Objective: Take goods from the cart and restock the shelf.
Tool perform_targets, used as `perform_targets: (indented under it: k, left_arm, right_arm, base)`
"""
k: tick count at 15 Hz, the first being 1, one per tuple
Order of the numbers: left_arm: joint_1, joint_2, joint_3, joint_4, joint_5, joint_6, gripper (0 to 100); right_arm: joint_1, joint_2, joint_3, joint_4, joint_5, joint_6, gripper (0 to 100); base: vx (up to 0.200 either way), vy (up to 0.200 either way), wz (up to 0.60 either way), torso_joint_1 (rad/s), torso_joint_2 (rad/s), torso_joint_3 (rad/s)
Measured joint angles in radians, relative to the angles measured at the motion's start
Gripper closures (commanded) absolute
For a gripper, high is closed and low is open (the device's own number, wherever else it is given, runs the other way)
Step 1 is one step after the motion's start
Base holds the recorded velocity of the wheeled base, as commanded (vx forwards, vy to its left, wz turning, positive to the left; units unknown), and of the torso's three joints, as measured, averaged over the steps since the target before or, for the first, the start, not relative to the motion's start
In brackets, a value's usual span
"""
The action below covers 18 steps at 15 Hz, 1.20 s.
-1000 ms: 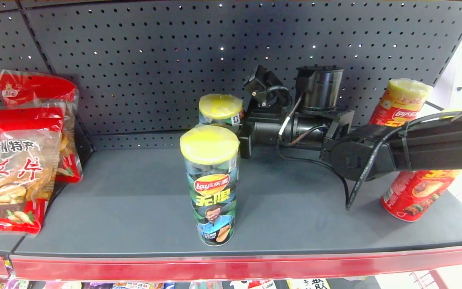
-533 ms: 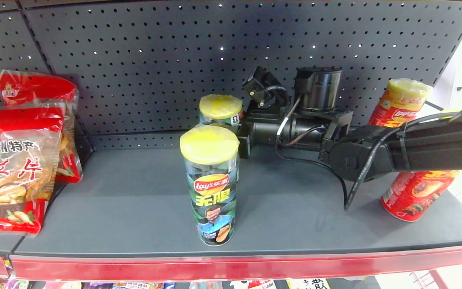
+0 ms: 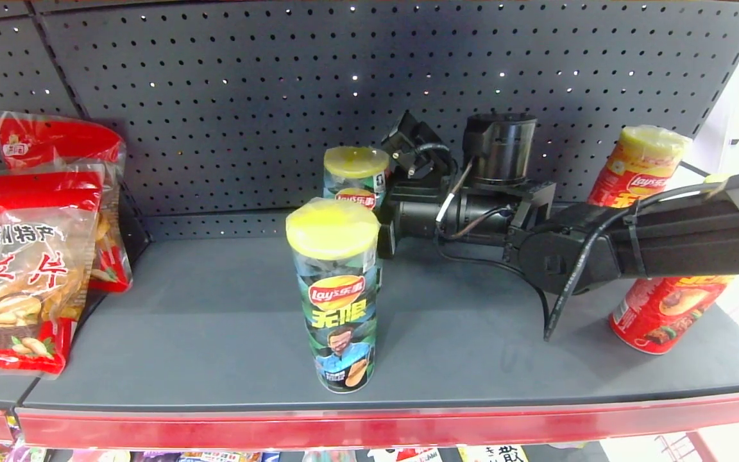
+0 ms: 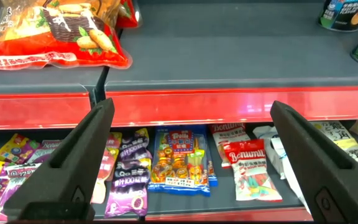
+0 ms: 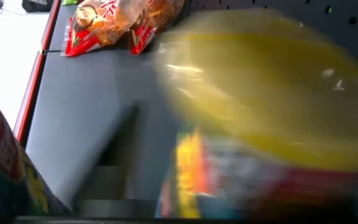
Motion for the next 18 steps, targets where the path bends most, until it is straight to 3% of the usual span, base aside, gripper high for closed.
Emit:
perform_targets:
  k: [6,18]
  left_arm:
    - [0.000,0.000,0.000,0.000,0.000,0.000,0]
    - [0.000,0.000,0.000,0.000,0.000,0.000,0]
  right_arm:
    - [-0.002,0.005,0.009,0.000,0.003,-0.001,0]
    - [-0.059,-0.111,0.186,-0.012,0.008,-0.011,0]
  base:
    - [0.000,0.000,0.00,0.000,0.00,0.000]
    - [0.000,0.000,0.00,0.000,0.00,0.000]
